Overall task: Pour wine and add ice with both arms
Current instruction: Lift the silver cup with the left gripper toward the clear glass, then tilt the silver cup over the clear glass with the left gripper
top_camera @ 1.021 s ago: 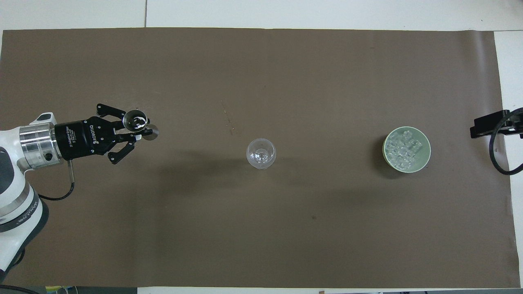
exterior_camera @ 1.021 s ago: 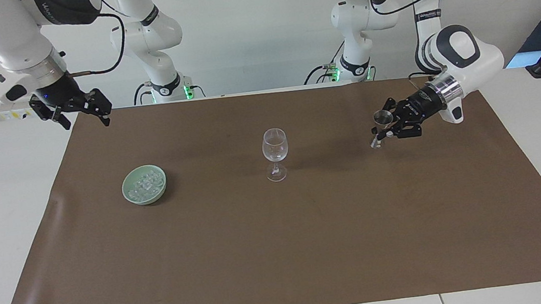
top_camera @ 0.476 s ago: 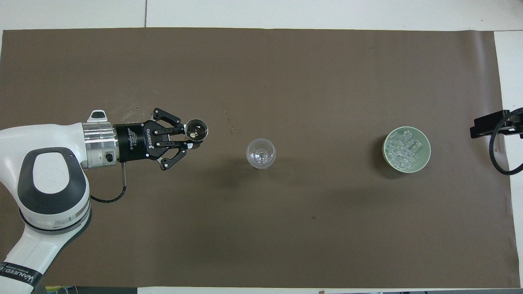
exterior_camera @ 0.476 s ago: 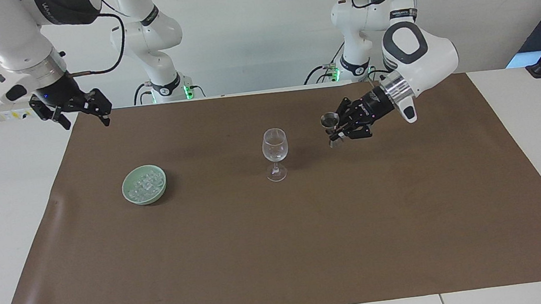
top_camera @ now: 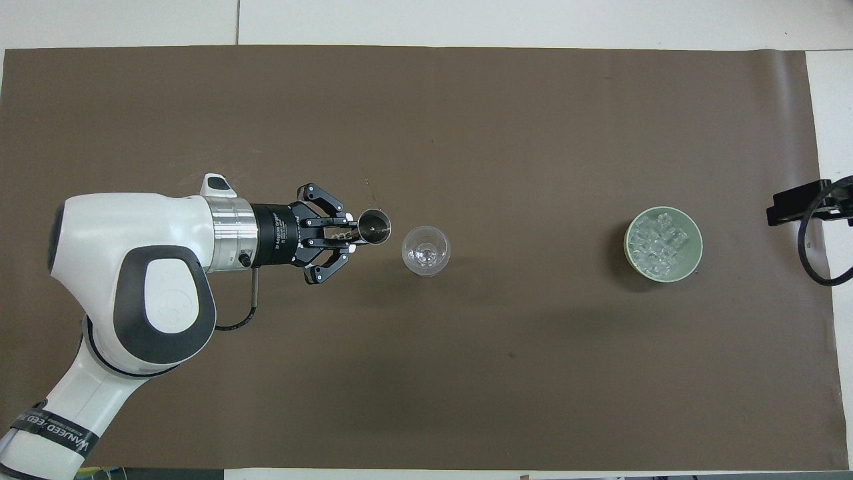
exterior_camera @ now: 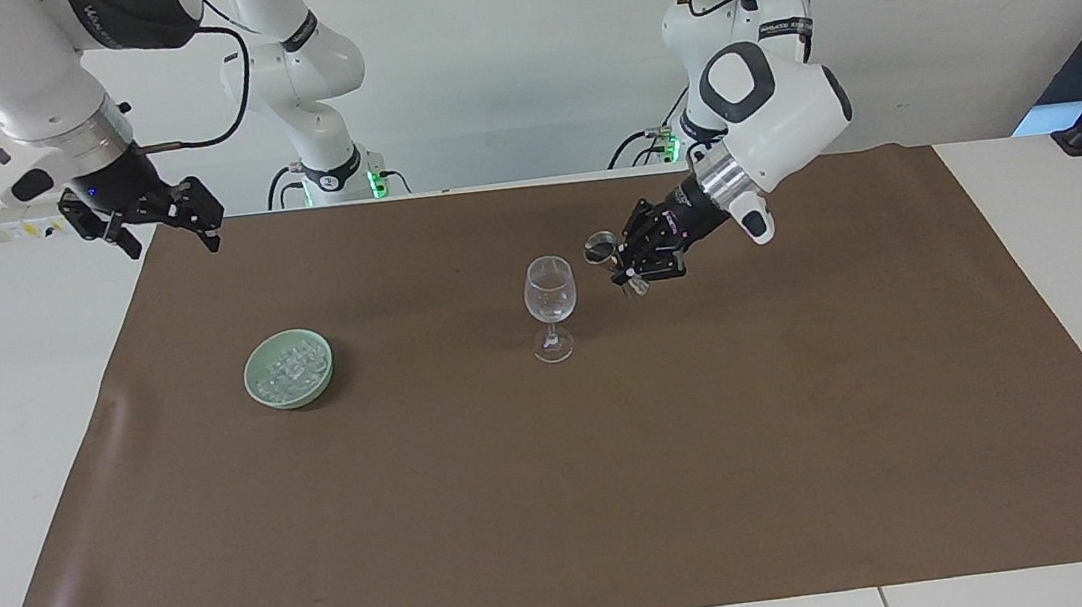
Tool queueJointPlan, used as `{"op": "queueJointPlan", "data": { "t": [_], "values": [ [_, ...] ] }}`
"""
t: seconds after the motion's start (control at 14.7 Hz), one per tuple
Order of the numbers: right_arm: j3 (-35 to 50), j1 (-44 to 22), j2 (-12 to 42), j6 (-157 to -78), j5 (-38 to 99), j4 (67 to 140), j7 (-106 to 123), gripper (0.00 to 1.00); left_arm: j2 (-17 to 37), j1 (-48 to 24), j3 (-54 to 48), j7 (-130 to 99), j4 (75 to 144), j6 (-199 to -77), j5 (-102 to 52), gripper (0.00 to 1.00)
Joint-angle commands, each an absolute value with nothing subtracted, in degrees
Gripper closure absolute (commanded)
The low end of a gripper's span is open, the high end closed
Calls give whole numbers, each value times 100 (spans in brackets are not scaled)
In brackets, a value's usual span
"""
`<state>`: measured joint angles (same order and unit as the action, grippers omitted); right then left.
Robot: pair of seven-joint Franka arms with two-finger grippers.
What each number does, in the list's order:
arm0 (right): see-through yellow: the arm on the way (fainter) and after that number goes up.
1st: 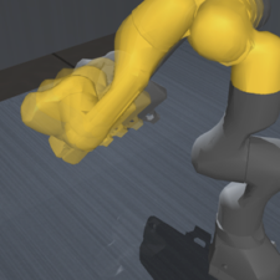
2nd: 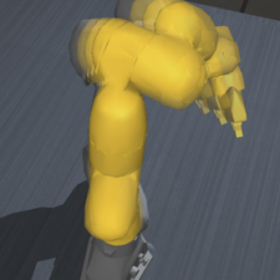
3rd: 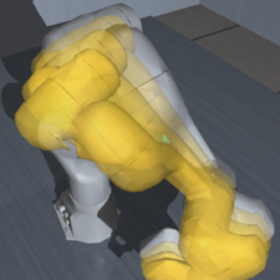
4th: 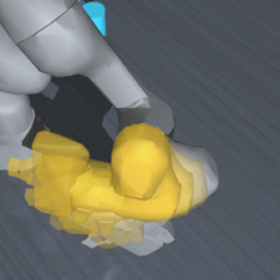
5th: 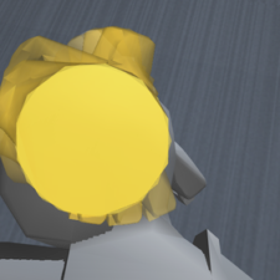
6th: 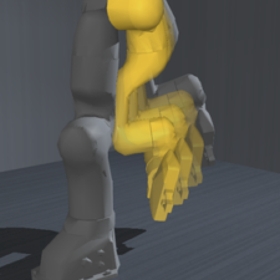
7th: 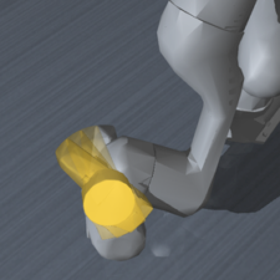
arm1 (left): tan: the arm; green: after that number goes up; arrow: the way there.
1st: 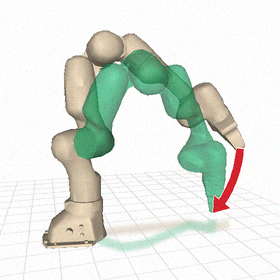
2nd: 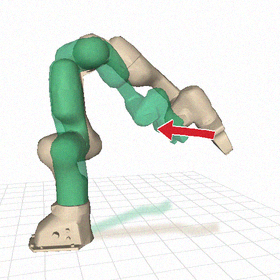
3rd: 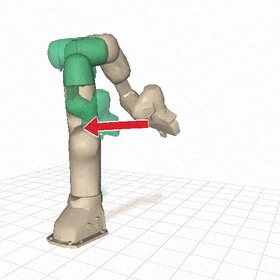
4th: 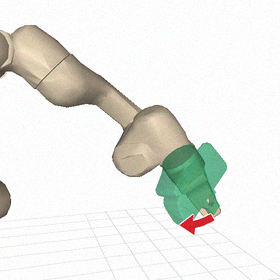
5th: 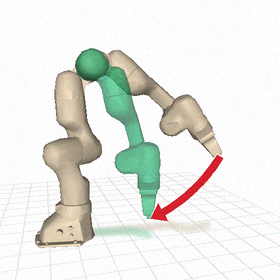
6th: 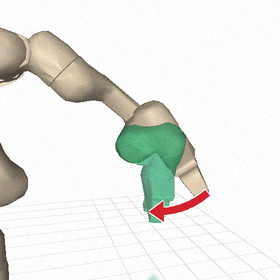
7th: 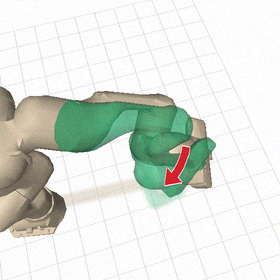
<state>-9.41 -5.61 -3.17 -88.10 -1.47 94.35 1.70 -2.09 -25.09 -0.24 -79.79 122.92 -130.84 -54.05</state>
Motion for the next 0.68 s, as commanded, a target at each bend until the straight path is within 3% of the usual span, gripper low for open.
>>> {"op": "queueJointPlan", "data": {
  "t": [0.0,0.61],
  "values": [
    [-896,-492,-404,-8815,-132,9519,264,0,-53,-2811,9,-8366,12077,-13183,-4888,100],
    [-896,-492,-404,-8815,-132,9519,264,0,246,-3173,-9,-9938,11400,-13157,-2526,100]
  ]
}}
